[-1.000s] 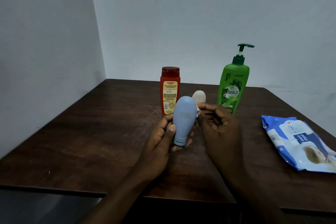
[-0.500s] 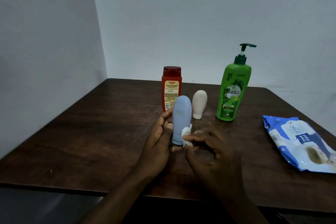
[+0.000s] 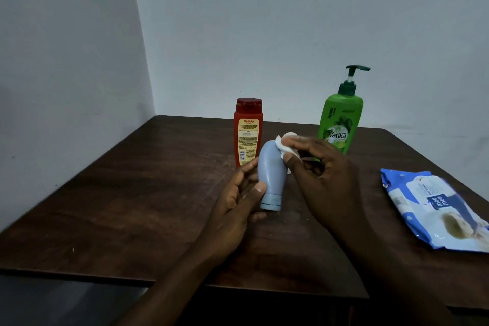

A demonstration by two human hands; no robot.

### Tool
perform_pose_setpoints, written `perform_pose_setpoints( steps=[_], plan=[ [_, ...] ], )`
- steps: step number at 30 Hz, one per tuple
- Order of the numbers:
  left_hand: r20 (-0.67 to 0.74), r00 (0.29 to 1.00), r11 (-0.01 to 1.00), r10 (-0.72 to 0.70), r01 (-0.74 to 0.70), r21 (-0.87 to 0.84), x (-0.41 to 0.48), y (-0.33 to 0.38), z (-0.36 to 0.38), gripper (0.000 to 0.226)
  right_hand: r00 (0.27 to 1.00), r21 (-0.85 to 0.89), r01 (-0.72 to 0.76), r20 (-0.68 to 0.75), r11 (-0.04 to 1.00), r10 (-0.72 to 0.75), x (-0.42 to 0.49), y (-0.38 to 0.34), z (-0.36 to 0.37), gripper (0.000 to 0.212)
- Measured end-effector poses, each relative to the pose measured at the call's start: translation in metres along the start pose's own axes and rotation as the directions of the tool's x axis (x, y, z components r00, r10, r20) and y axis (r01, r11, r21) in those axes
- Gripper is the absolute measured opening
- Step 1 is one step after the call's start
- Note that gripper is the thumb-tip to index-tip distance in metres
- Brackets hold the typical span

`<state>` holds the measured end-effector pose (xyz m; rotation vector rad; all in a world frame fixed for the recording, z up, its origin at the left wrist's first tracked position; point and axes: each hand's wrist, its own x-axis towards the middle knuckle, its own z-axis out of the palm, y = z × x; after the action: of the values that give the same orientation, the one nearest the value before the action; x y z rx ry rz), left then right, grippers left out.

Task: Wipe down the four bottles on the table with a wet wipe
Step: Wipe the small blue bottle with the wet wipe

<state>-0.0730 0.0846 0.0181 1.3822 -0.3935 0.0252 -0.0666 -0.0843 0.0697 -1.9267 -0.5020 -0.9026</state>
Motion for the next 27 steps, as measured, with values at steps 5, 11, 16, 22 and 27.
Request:
perform_pose_setpoints(
  steps=[5, 11, 16, 22, 27],
  plan=[
    [-0.019, 1.000, 1.000, -0.003, 0.003, -0.030, 0.001, 0.000, -0.001, 0.043, 0.991, -0.086, 0.120, 0.071, 0.989, -0.114, -0.004, -0.008, 0.003, 0.027],
    [-0.037, 0.999, 0.998, 0.004, -0.006, -0.061, 0.001, 0.001, -0.002, 0.040, 0.974, -0.099, 0.197, 0.136, 0.975, -0.183, -0.023, -0.007, 0.003, 0.026],
    [-0.062, 0.997, 0.995, 0.042, -0.047, -0.085, 0.001, -0.002, -0.003, 0.048, 0.970, -0.042, 0.199, 0.151, 0.979, -0.190, -0.038, 0.000, 0.001, 0.029],
    [-0.084, 0.996, 0.986, -0.006, -0.008, -0.169, 0.005, -0.003, -0.005, 0.045, 0.983, 0.054, 0.101, 0.146, 0.993, -0.108, -0.049, 0.010, -0.002, 0.026],
    [-0.061, 0.998, 0.973, -0.035, 0.020, -0.229, 0.006, -0.007, -0.005, 0.048, 0.990, 0.140, -0.077, 0.131, 0.987, 0.058, -0.051, 0.011, 0.003, 0.024]
  ],
)
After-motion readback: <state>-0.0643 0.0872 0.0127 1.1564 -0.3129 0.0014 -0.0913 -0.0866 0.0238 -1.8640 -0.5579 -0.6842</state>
